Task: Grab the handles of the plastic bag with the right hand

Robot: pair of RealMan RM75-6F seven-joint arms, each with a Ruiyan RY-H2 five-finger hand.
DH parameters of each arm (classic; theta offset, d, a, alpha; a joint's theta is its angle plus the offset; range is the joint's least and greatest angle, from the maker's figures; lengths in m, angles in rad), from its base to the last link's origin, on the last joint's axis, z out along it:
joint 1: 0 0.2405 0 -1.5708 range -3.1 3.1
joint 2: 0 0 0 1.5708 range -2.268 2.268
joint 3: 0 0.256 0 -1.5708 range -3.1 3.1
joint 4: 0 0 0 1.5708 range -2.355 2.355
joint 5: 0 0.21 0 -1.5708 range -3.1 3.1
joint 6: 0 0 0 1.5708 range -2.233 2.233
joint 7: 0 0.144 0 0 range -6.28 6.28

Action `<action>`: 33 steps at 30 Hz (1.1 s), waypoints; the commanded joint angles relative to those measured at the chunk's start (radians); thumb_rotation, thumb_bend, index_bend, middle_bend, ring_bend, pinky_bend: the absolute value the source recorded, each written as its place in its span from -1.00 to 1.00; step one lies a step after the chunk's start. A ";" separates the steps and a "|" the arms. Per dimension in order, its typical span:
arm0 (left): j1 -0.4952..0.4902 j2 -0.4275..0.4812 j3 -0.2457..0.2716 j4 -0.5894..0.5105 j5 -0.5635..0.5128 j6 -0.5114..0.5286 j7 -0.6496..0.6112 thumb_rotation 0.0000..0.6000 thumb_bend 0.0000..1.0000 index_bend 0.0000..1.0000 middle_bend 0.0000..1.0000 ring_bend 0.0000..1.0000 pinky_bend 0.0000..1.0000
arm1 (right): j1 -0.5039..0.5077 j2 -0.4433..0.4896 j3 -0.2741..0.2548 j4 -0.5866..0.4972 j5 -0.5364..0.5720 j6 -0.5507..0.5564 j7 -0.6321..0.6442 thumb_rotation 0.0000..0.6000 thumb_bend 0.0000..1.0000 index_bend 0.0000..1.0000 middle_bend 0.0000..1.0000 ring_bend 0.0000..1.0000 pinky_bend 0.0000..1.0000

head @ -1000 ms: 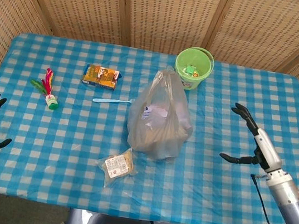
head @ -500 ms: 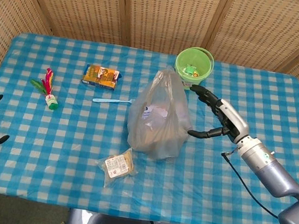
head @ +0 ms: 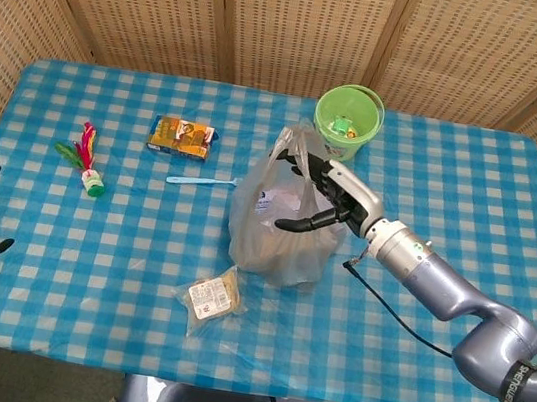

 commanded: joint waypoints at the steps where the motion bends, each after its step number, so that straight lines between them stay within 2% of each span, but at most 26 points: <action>1: -0.002 0.001 -0.002 0.004 -0.006 -0.005 -0.003 1.00 -1.00 -1.00 -1.00 -1.00 -1.00 | 0.032 -0.027 0.027 0.015 0.058 -0.051 0.006 1.00 -1.00 -0.51 -0.62 -0.91 -1.00; 5: -0.003 0.002 -0.007 0.010 -0.018 -0.010 -0.013 1.00 -1.00 -1.00 -1.00 -1.00 -1.00 | 0.043 -0.049 0.067 0.022 0.106 -0.081 0.056 1.00 -1.00 -0.53 -0.59 -0.90 -0.95; 10: -0.004 0.006 -0.013 0.013 -0.030 -0.014 -0.023 1.00 -1.00 -1.00 -1.00 -1.00 -1.00 | 0.040 -0.084 0.140 0.033 0.129 -0.108 0.162 1.00 -1.00 -0.56 -0.45 -0.75 -0.77; 17: -0.009 0.004 -0.015 0.018 -0.042 -0.027 -0.018 1.00 -1.00 -1.00 -1.00 -1.00 -1.00 | 0.031 -0.117 0.221 0.039 0.094 -0.162 0.272 1.00 -1.00 -0.59 -0.41 -0.65 -0.70; 21: -0.010 0.003 -0.015 0.020 -0.045 -0.029 -0.017 1.00 -1.00 -1.00 -1.00 -1.00 -1.00 | 0.036 -0.128 0.242 0.046 0.071 -0.196 0.288 1.00 -1.00 -0.58 -0.28 -0.51 -0.59; 23: -0.010 0.003 -0.016 0.021 -0.047 -0.030 -0.017 1.00 -1.00 -1.00 -1.00 -1.00 -1.00 | 0.039 -0.131 0.251 0.051 0.070 -0.217 0.285 1.00 -1.00 -0.50 -0.12 -0.34 -0.42; 26: -0.011 0.003 -0.015 0.021 -0.048 -0.031 -0.019 1.00 -1.00 -1.00 -1.00 -1.00 -1.00 | 0.037 -0.141 0.253 0.061 0.077 -0.215 0.255 1.00 -1.00 -0.18 0.25 0.02 0.19; 28: -0.011 0.003 -0.015 0.022 -0.048 -0.032 -0.019 1.00 -1.00 -1.00 -1.00 -1.00 -1.00 | 0.036 -0.148 0.251 0.068 0.087 -0.209 0.223 1.00 -1.00 0.18 0.51 0.31 0.62; 30: -0.011 0.003 -0.015 0.022 -0.049 -0.032 -0.020 1.00 -1.00 -1.00 -1.00 -1.00 -1.00 | 0.038 -0.147 0.243 0.069 0.093 -0.218 0.179 1.00 -1.00 0.43 0.64 0.46 0.82; 33: -0.011 0.004 -0.015 0.022 -0.050 -0.032 -0.022 1.00 -1.00 -1.00 -1.00 -1.00 -1.00 | 0.036 -0.143 0.241 0.062 0.097 -0.232 0.146 1.00 -1.00 0.67 0.76 0.60 0.96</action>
